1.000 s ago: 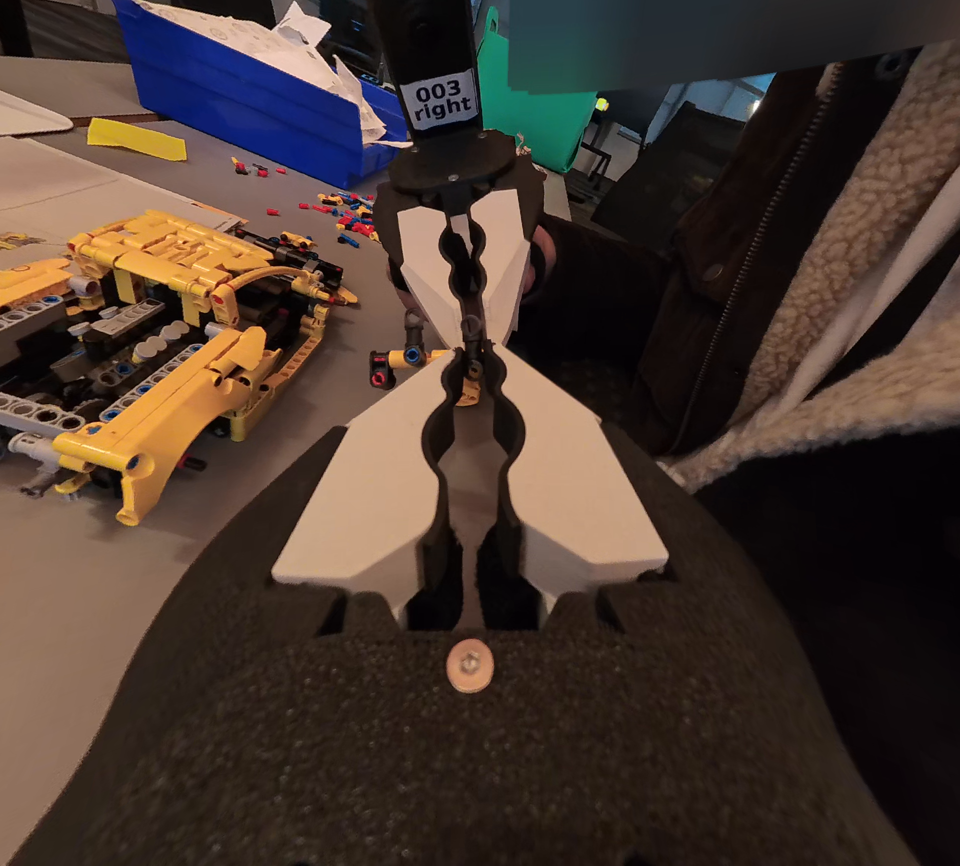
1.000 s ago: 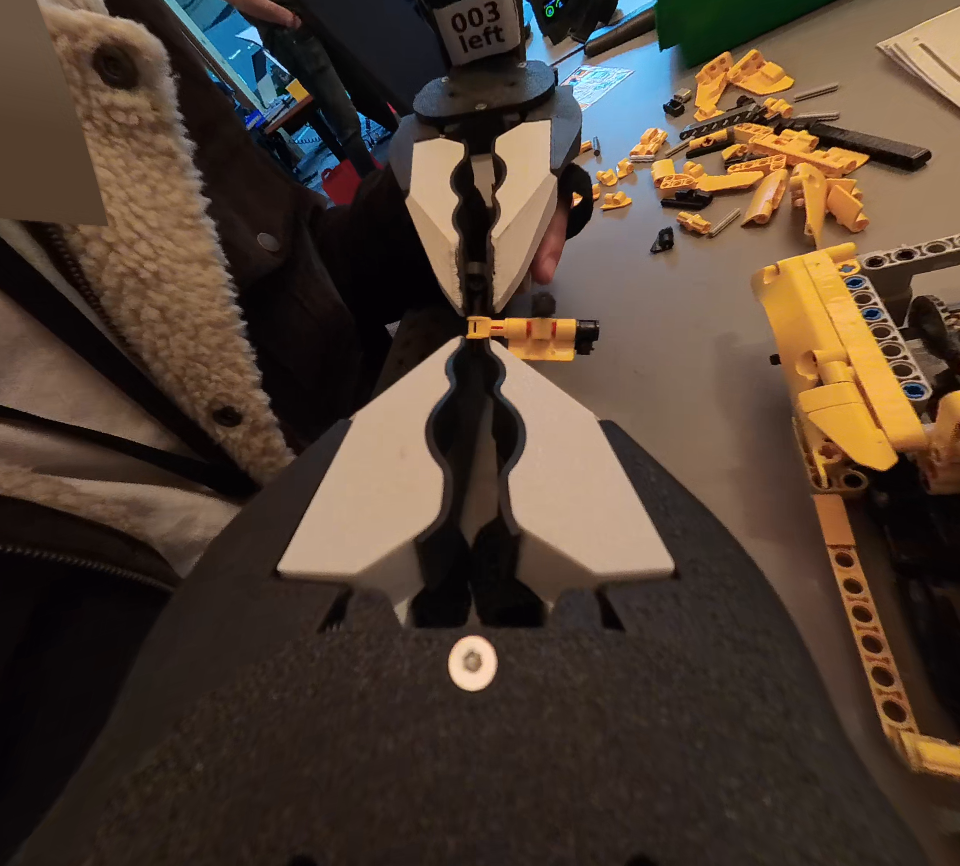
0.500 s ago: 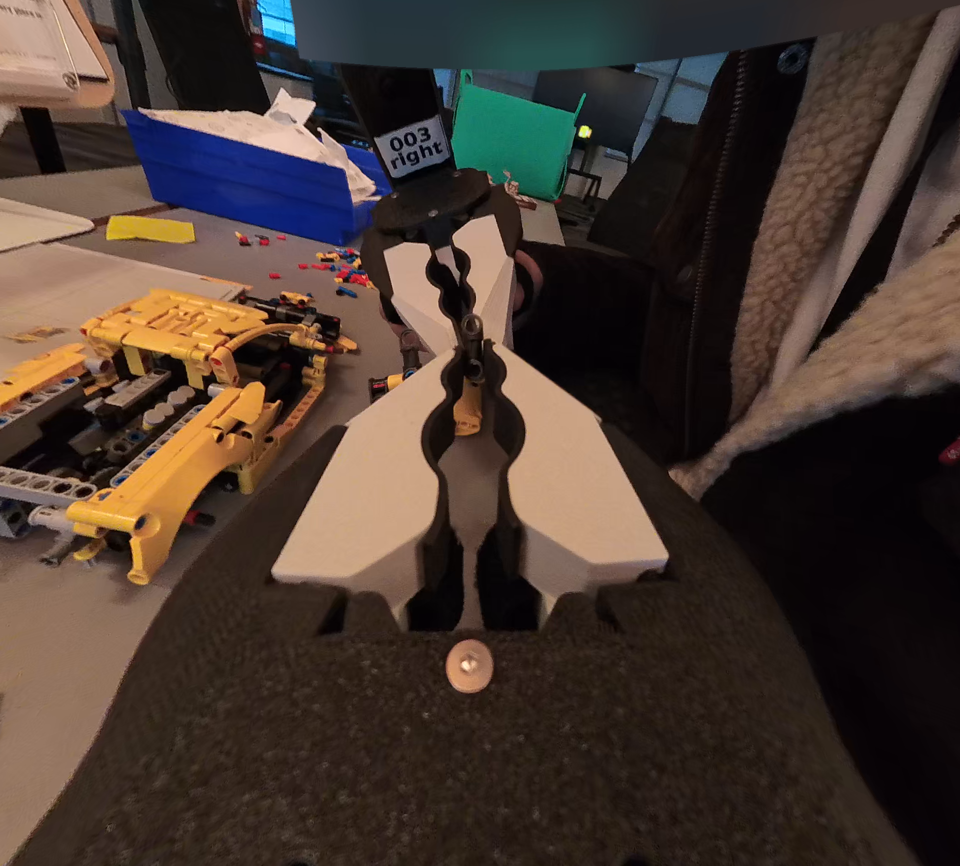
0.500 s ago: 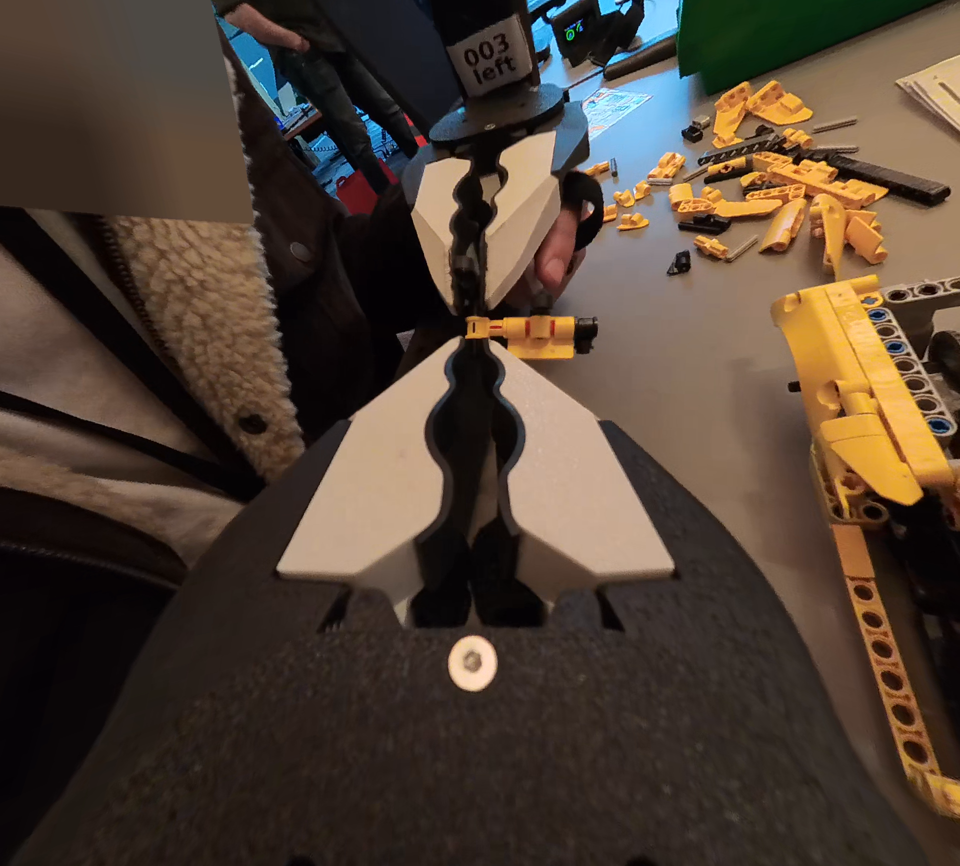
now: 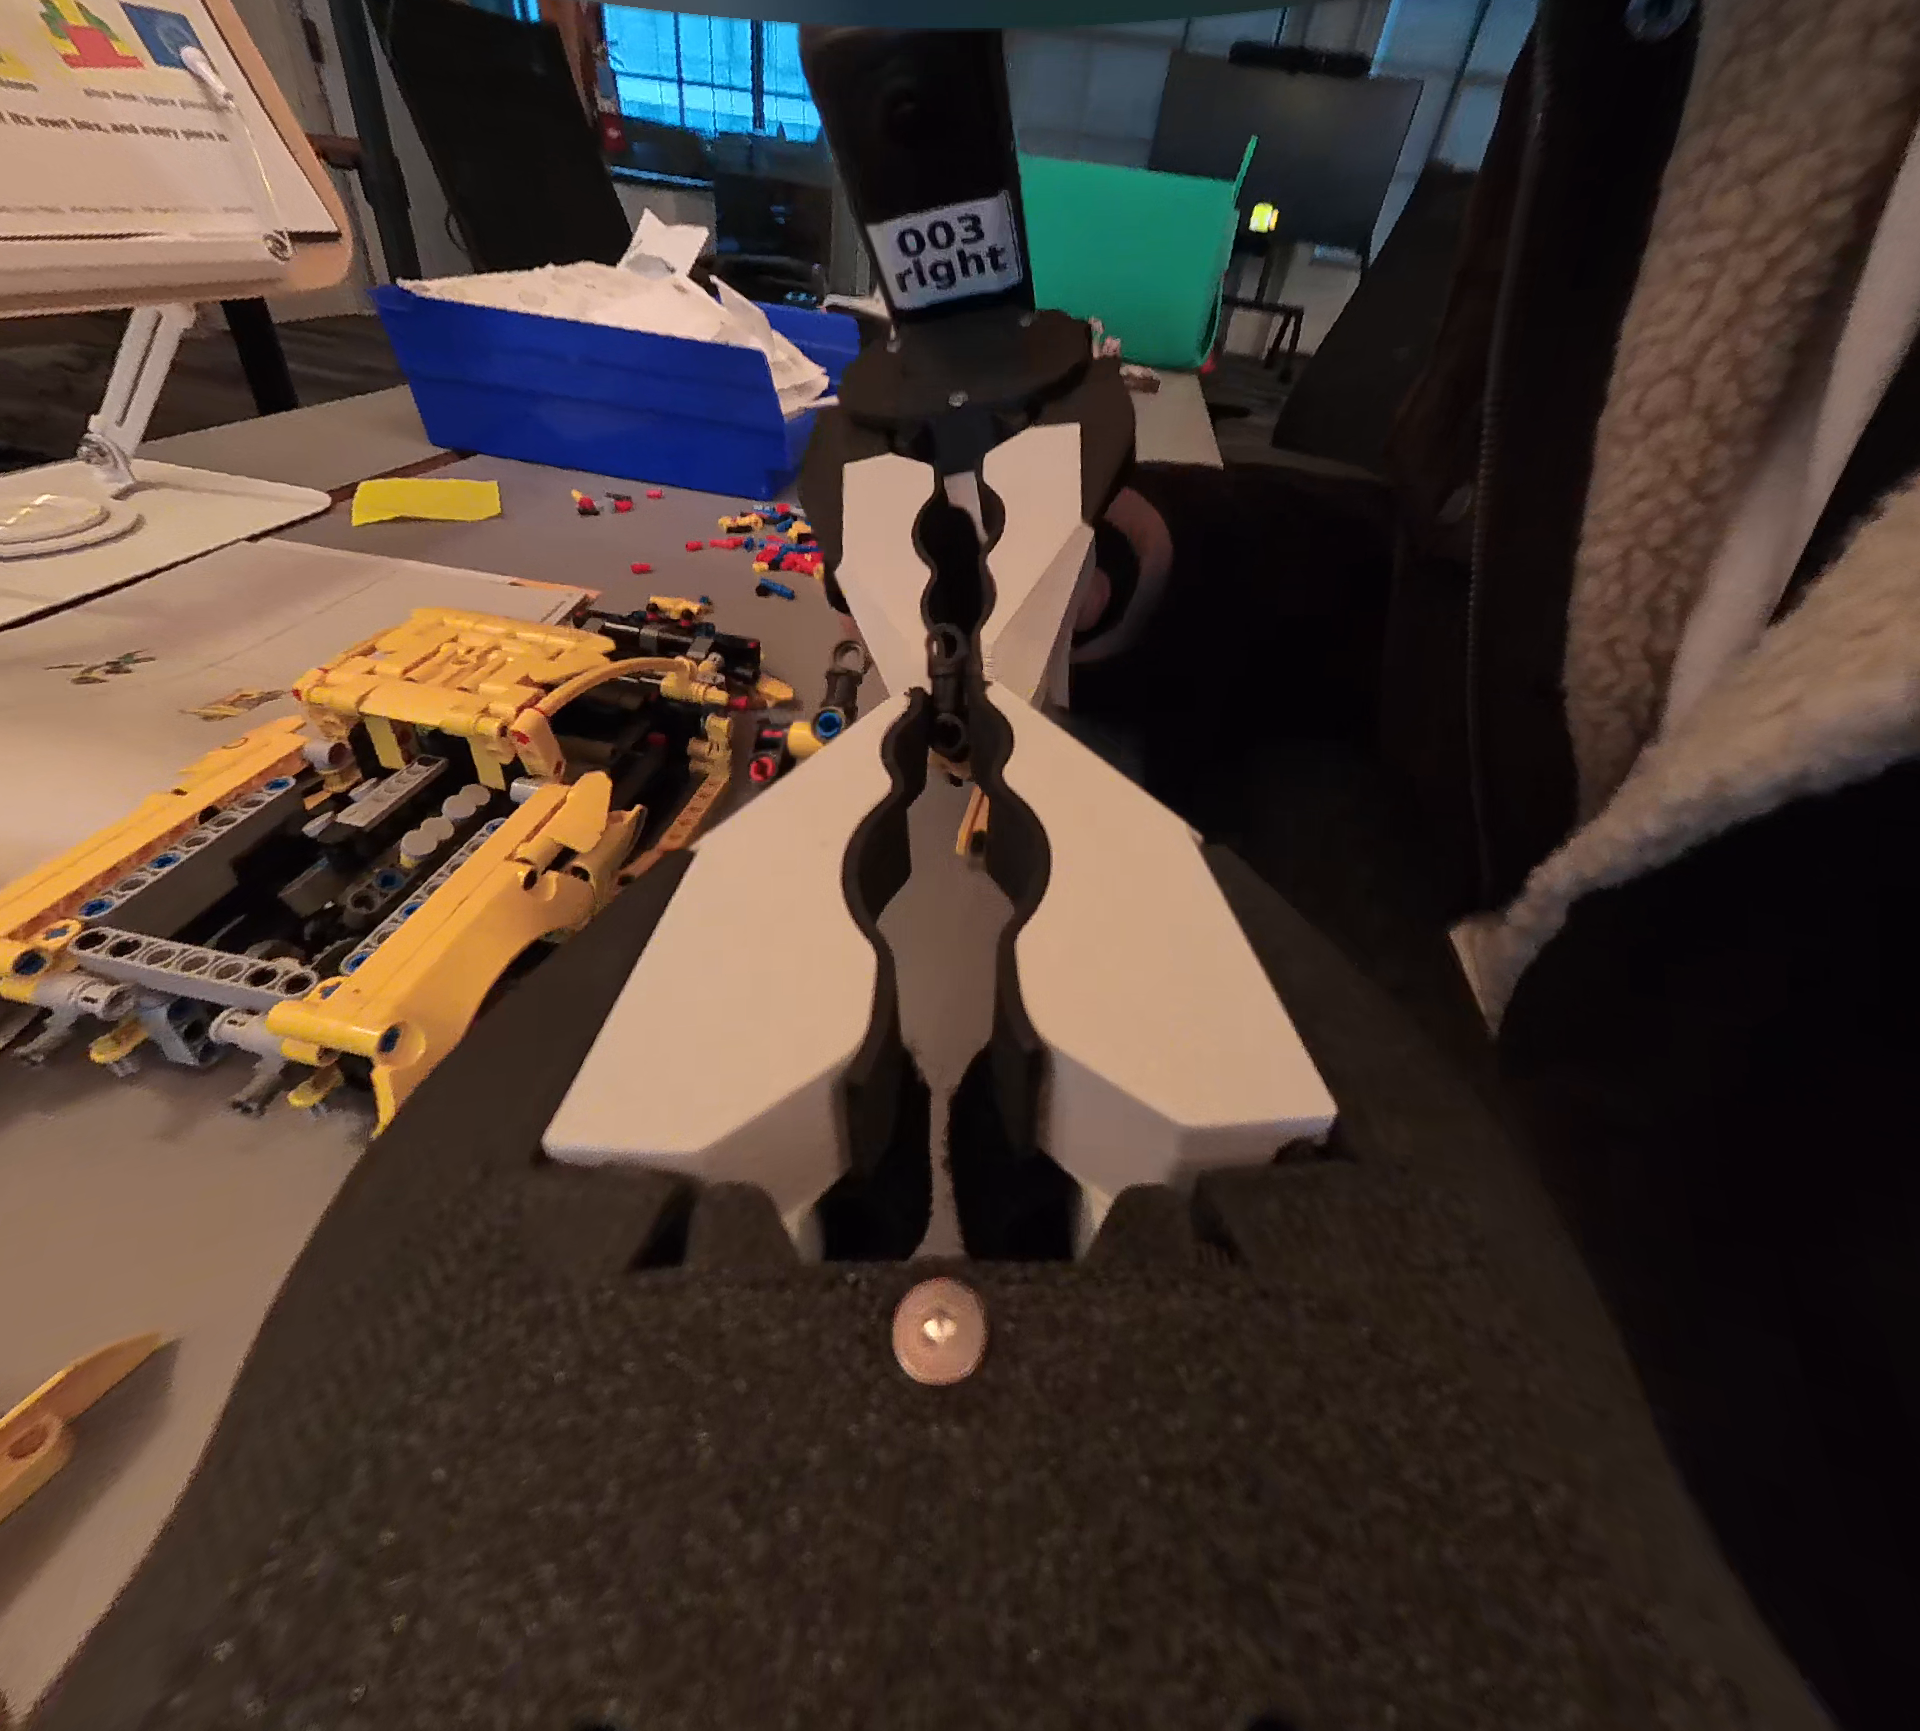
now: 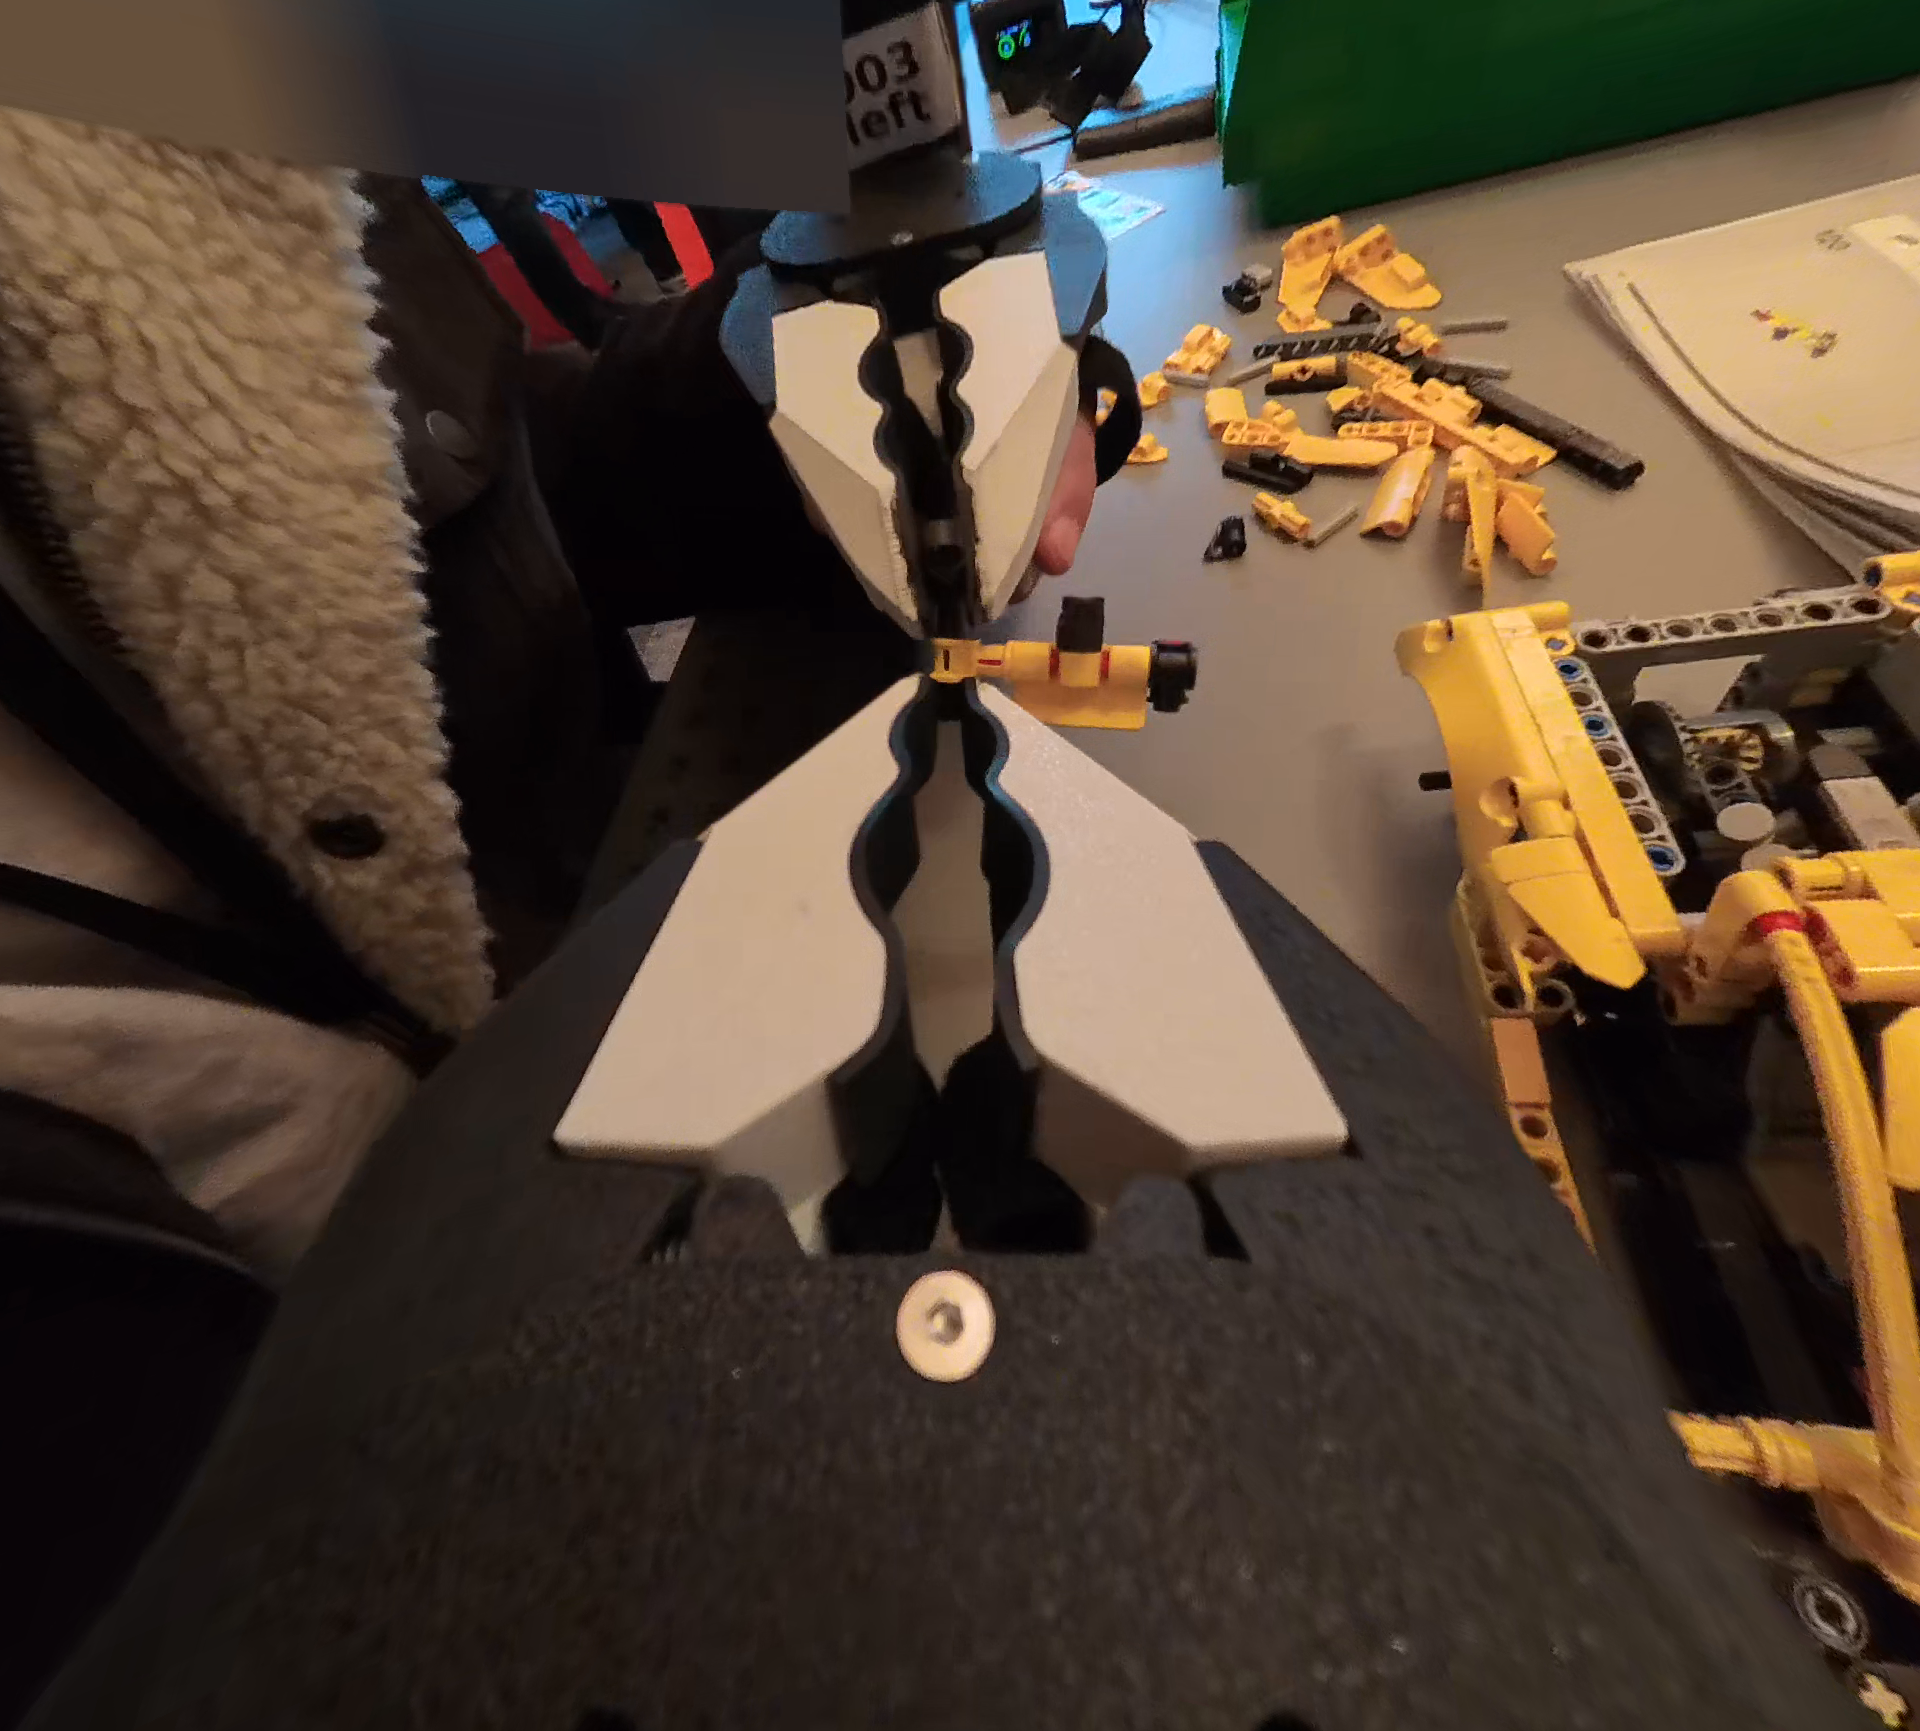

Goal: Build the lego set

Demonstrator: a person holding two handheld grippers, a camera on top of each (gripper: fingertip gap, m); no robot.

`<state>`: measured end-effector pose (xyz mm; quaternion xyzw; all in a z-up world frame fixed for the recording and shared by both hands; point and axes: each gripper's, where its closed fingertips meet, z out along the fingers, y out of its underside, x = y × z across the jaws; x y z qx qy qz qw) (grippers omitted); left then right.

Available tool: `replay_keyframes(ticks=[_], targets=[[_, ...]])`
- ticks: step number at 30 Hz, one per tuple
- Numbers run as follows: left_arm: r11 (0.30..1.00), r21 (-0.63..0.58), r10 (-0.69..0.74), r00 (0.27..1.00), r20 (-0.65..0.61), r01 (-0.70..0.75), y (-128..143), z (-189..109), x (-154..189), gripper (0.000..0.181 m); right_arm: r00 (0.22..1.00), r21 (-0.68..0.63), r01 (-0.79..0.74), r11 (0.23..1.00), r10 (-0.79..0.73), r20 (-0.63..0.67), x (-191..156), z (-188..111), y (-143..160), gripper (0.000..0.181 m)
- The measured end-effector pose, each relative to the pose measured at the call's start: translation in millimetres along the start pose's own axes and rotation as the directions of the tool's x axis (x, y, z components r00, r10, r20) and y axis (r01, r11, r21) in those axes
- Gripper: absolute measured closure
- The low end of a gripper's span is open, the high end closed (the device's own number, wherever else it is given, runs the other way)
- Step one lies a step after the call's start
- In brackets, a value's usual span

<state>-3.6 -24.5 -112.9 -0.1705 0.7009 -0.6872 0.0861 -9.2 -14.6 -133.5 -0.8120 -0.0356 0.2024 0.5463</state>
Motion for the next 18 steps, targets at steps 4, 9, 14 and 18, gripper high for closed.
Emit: replay_keyframes(ticks=[4,9,14,18], targets=[[0.998,-0.06,0.005,0.999,-0.035,-0.008,10.8,2.1,6.0,0.174,0.999,-0.052,-0.008,0.999,0.01,0.041,-4.5,1.4,10.5,0.179],[0.991,-0.132,-0.029,0.996,-0.089,0.017,24.2,4.4,14.2,0.174,0.996,-0.104,-0.016,0.994,0.024,0.081,-8.6,2.6,22.4,0.179],[0.991,-0.133,-0.04,0.996,-0.076,0.03,24.9,5.3,12.2,0.174,0.995,-0.089,-0.031,0.996,0.039,0.088,-7.6,2.1,21.6,0.179],[0.992,-0.12,-0.034,0.999,-0.029,0.03,23.0,5.7,4.7,0.174,0.994,-0.055,-0.073,0.996,0.077,0.075,-2.8,2.3,18.3,0.179]])
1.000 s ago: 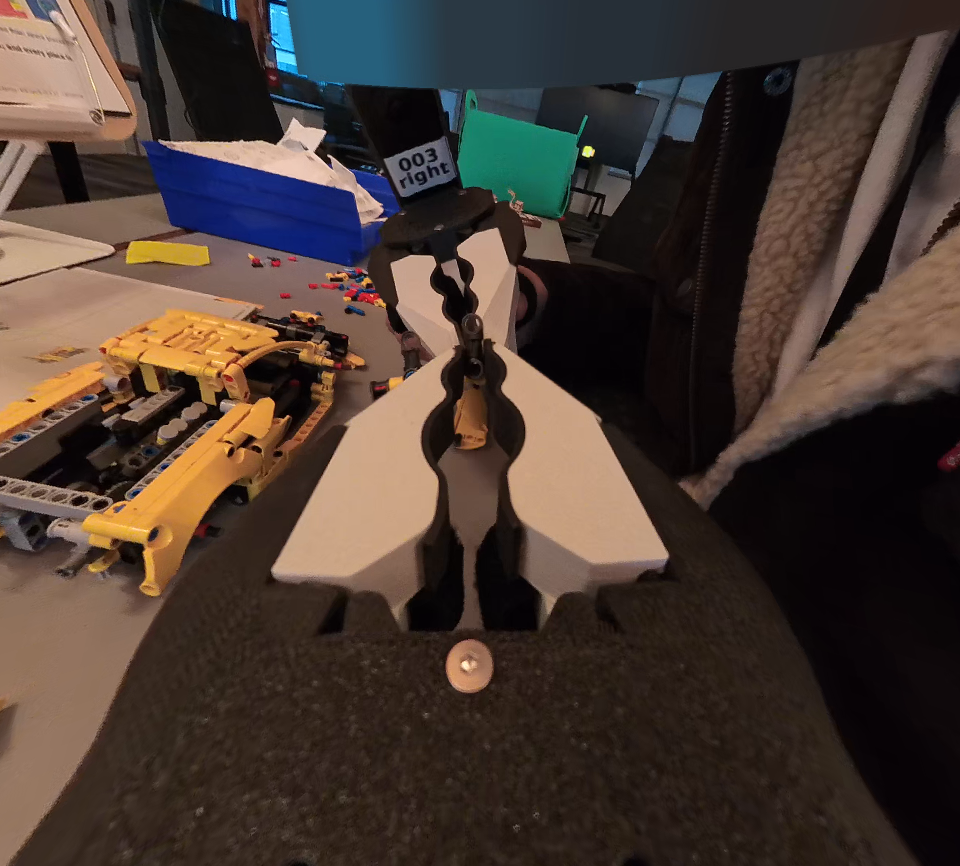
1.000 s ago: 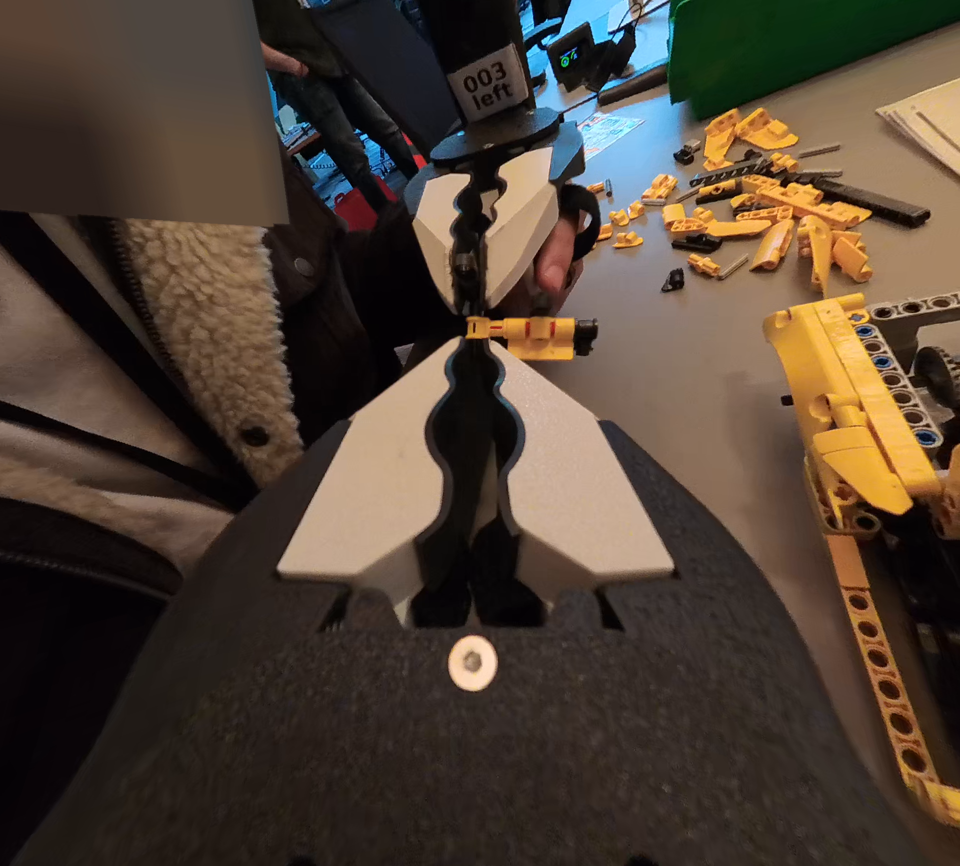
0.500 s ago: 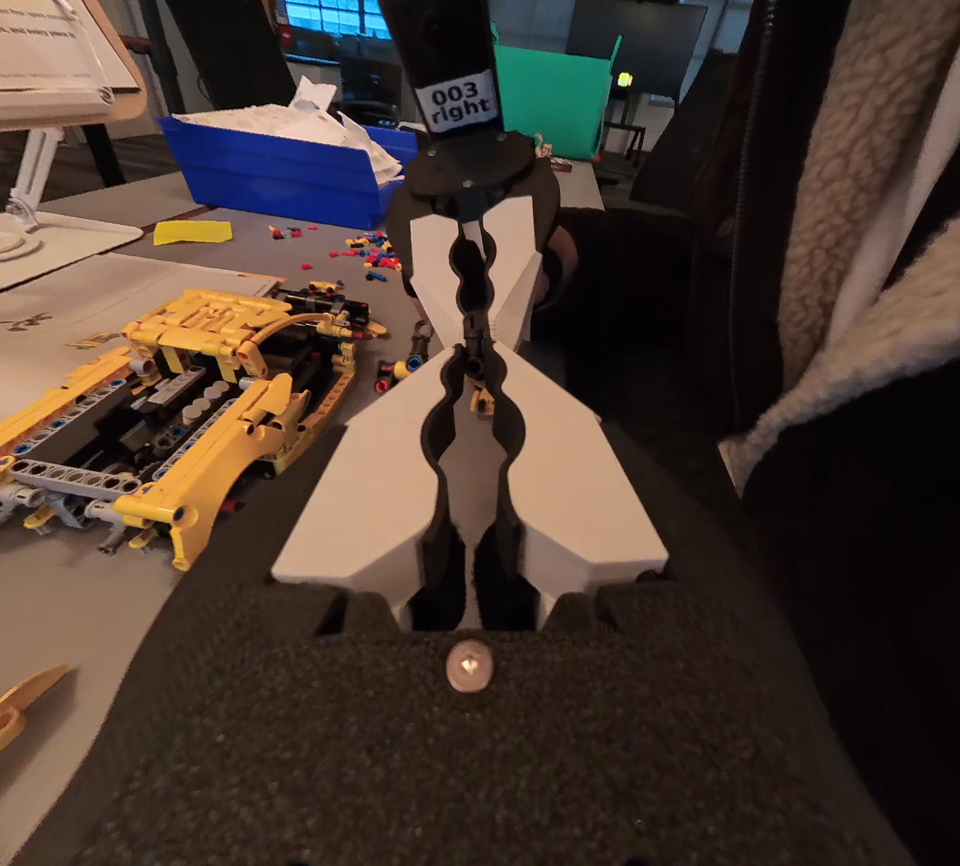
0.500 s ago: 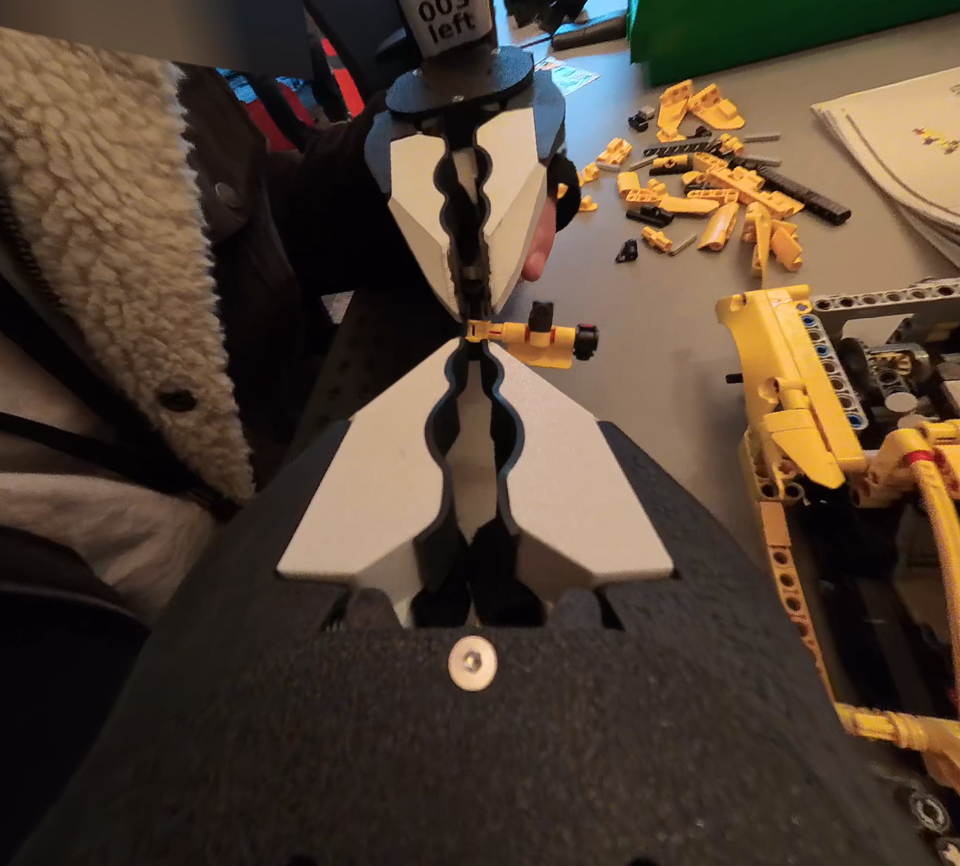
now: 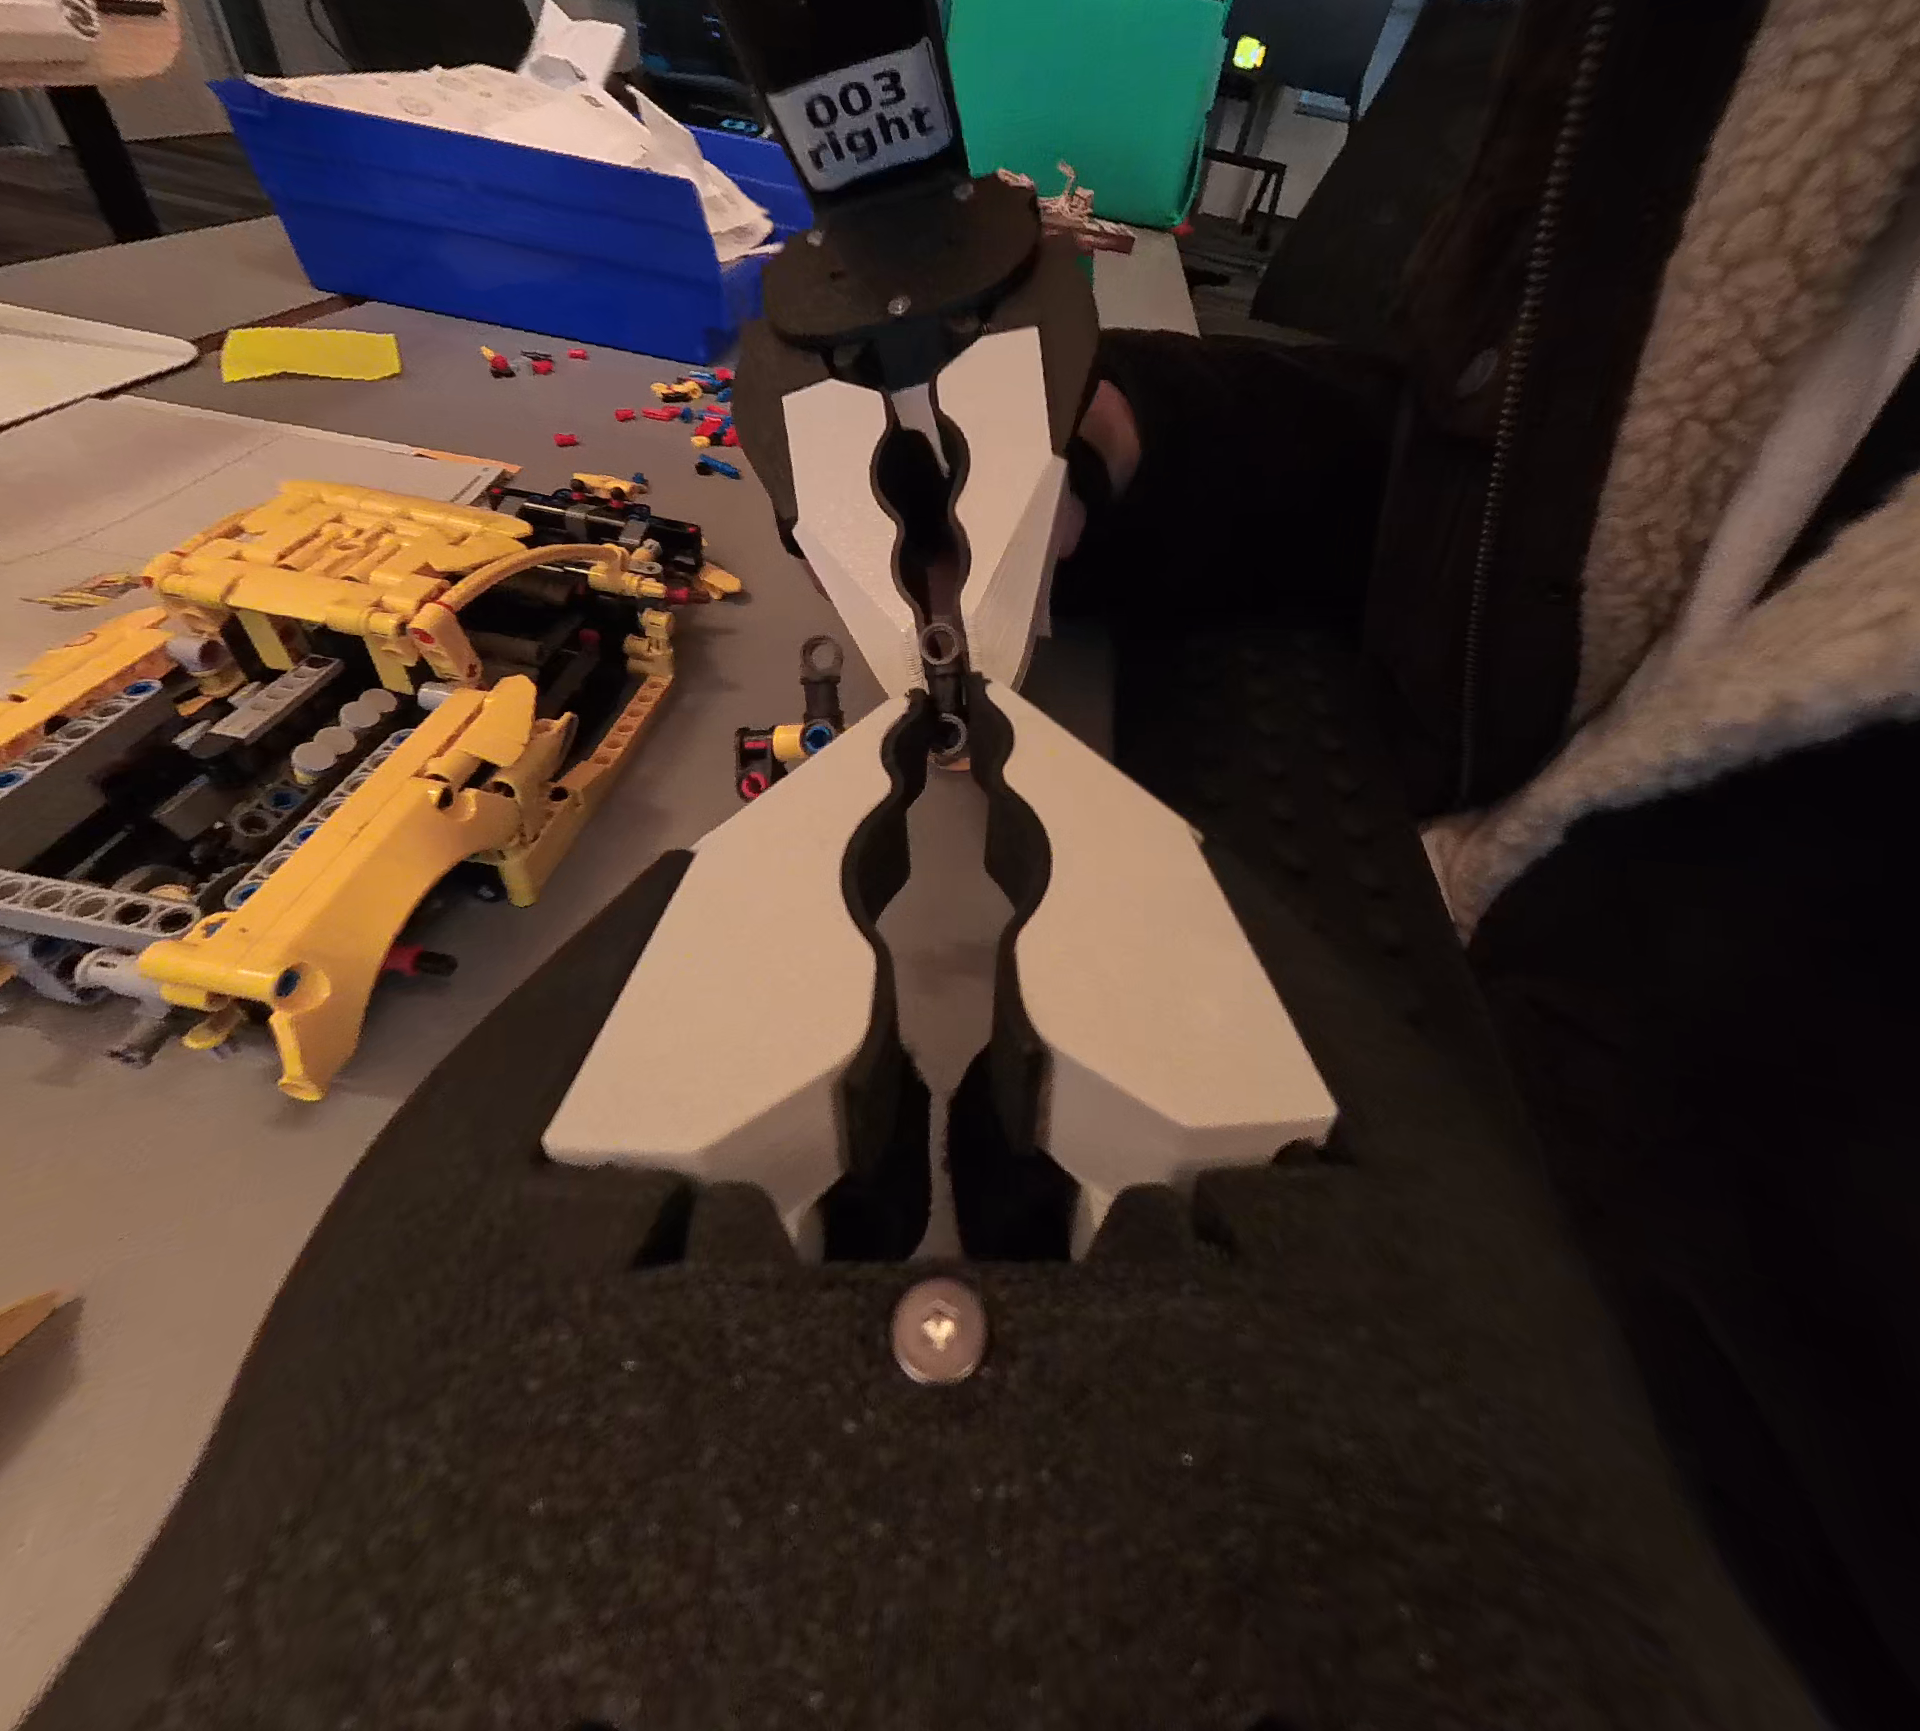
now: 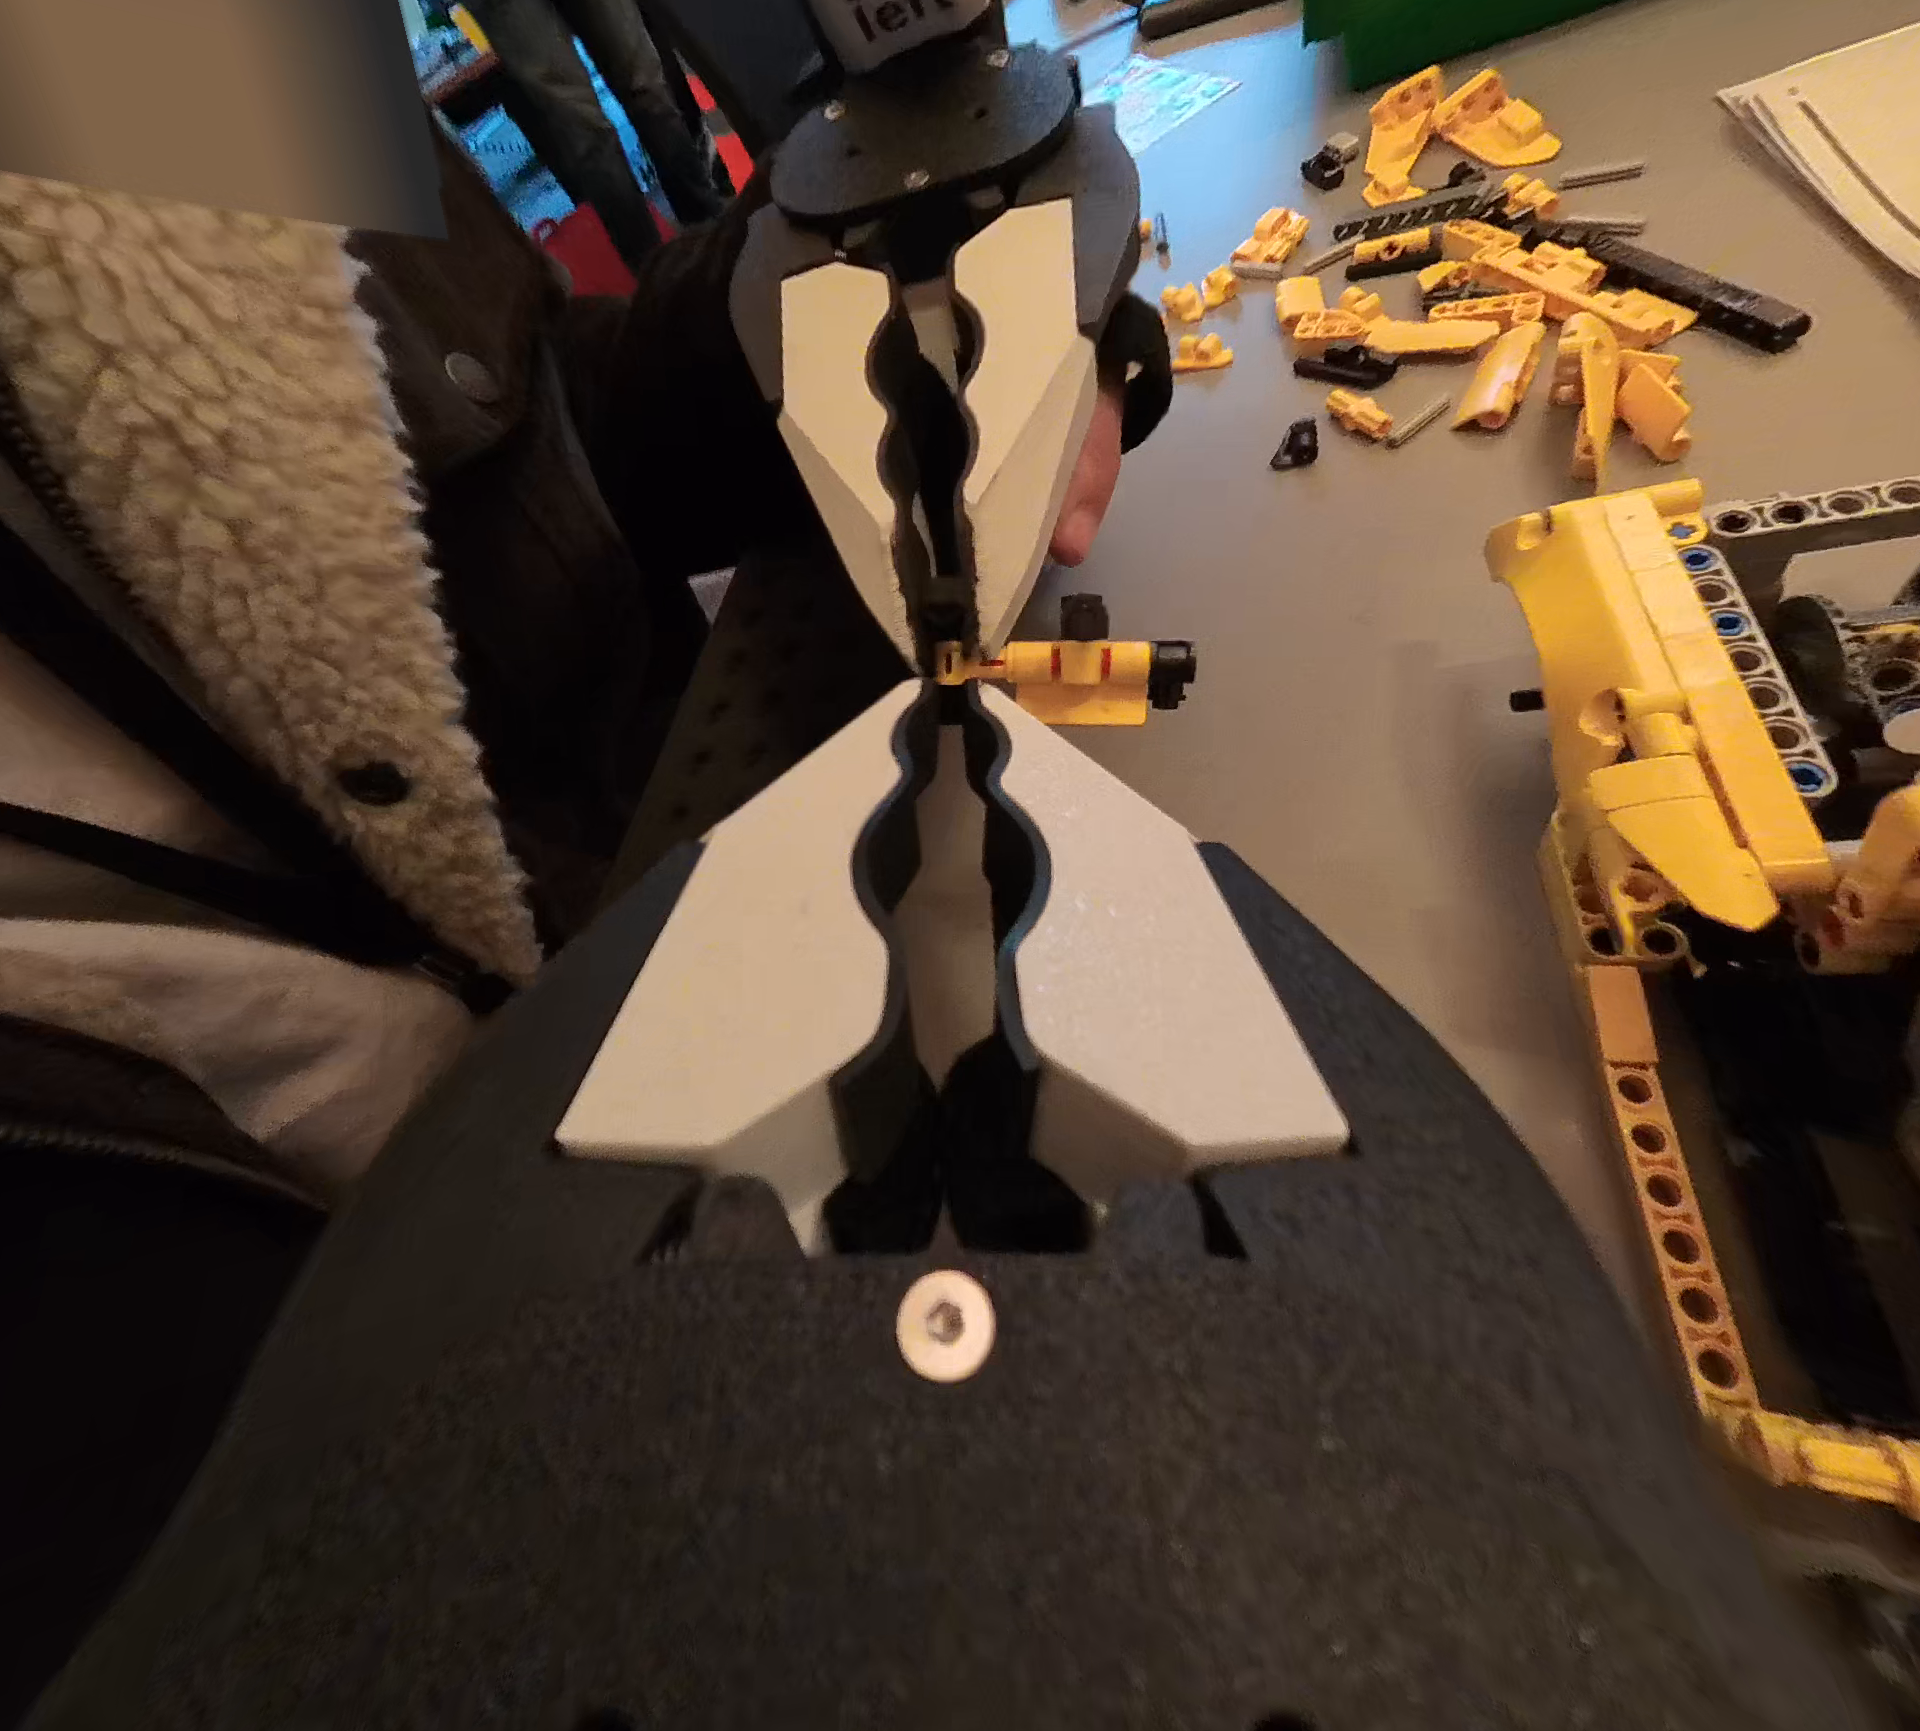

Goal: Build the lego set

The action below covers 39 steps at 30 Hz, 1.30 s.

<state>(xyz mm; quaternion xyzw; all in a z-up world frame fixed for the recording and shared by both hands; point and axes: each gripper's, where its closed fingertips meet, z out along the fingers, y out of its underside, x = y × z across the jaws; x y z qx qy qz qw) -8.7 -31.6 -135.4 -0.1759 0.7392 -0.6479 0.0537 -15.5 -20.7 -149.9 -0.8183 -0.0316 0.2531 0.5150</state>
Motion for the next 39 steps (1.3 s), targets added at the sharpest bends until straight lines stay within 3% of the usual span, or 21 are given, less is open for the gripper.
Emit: replay_keyframes(ticks=[6,8,11,18,39], targets=[[0.998,0.015,-0.058,0.998,0.0,0.058,-6.0,-2.3,-1.6,0.173,1.0,0.025,0.008,1.0,-0.007,-0.002,1.3,-0.7,-3.2,0.178],[0.995,0.051,-0.09,0.996,-0.017,0.091,-13.1,-6.0,-1.2,0.163,1.0,0.023,0.006,1.0,-0.006,0.013,-0.3,-2.2,-2.7,0.178],[0.991,0.077,-0.111,0.993,-0.034,0.114,-17.9,-9.6,-0.7,0.162,0.999,0.047,-0.002,0.999,0.001,0.034,-2.9,-4.9,-6.3,0.179],[0.996,0.046,-0.07,0.997,-0.036,0.072,-12.4,-7.7,3.3,0.174,0.999,0.066,-0.006,0.998,0.003,0.047,-5.1,-7.9,-9.7,0.178],[0.998,0.055,-0.013,0.999,-0.03,0.015,-10.4,-8.5,4.8,0.174,0.996,0.06,-0.04,0.997,0.035,0.076,-8.0,-2.5,-8.0,0.18]])
